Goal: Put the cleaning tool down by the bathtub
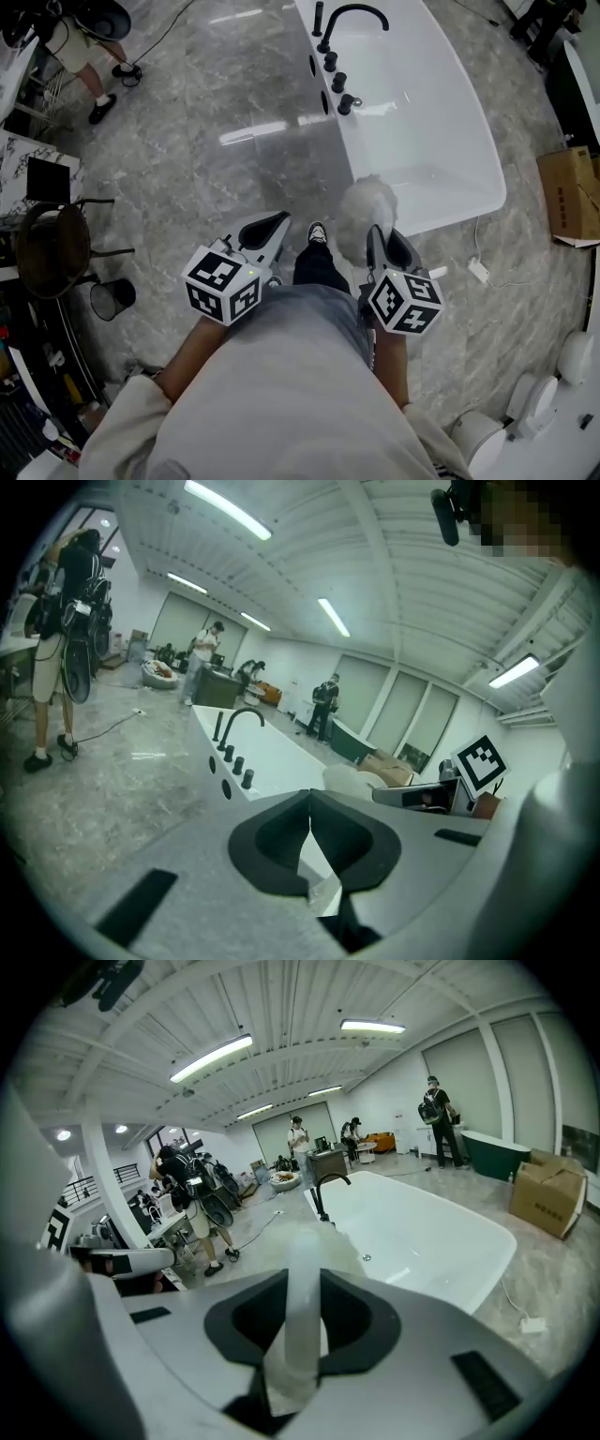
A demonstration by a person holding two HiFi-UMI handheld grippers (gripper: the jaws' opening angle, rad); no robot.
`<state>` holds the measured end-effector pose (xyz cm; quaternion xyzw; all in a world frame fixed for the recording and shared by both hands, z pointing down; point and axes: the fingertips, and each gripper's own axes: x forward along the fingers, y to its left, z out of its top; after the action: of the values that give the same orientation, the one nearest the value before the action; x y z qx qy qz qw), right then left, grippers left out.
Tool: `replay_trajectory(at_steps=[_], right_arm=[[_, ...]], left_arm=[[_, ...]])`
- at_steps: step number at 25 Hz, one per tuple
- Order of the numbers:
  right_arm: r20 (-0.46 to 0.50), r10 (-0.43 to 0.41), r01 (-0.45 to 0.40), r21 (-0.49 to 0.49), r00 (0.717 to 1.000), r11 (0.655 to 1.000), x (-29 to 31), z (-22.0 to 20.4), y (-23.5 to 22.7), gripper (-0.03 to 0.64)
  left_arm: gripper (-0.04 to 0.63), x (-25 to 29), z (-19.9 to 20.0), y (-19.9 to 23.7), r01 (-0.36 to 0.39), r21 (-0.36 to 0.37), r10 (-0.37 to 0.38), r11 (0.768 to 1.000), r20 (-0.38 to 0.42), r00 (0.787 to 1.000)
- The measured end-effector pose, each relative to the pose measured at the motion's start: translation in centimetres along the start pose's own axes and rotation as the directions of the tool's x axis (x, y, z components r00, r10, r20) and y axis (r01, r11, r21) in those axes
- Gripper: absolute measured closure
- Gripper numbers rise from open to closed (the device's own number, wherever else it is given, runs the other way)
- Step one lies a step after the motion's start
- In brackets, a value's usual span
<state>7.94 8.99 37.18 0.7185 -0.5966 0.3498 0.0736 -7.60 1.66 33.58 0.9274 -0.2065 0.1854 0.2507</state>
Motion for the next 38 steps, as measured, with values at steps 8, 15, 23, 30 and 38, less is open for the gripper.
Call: replay_trajectory(at_steps=[8, 15, 23, 30, 38], right_arm=[[-0.017, 0.057, -0.057, -0.053, 0.998, 0.997, 4.8, 5.0, -4.4, 0.543], [-0.052, 0.122, -0.127, -0.105, 0.991, 0.986, 8.3, 7.3, -7.1, 0.543], [-0.081, 0.175, -0.185, -0.137, 0.981, 0.973, 10.6, 8.5, -7.7, 0.543], [-0.131, 0.187, -0.203, -0.129, 0.974, 0.971, 11.6, 7.2, -7.8, 0.542], [-0.167, 0.159, -0.183, -0.143, 0.973, 0.973, 13.1, 6.6, -8.6, 0.542]], left_arm=[[0.586, 6.7, 3.9, -0.4, -0.028, -0.021, 0.029, 0.999, 0.024, 0.999], [0.586, 10.5, 5.8, 0.0, -0.096, -0.037, 0.098, 0.995, 0.066, 0.993], [0.586, 11.2, 5.4, 0.3, -0.146, -0.077, 0.152, 0.986, 0.075, 0.986], [0.586, 10.9, 4.1, 1.2, -0.172, -0.119, 0.18, 0.978, 0.058, 0.982], [0.586, 11.8, 3.3, 2.2, -0.157, -0.153, 0.164, 0.976, 0.036, 0.986]])
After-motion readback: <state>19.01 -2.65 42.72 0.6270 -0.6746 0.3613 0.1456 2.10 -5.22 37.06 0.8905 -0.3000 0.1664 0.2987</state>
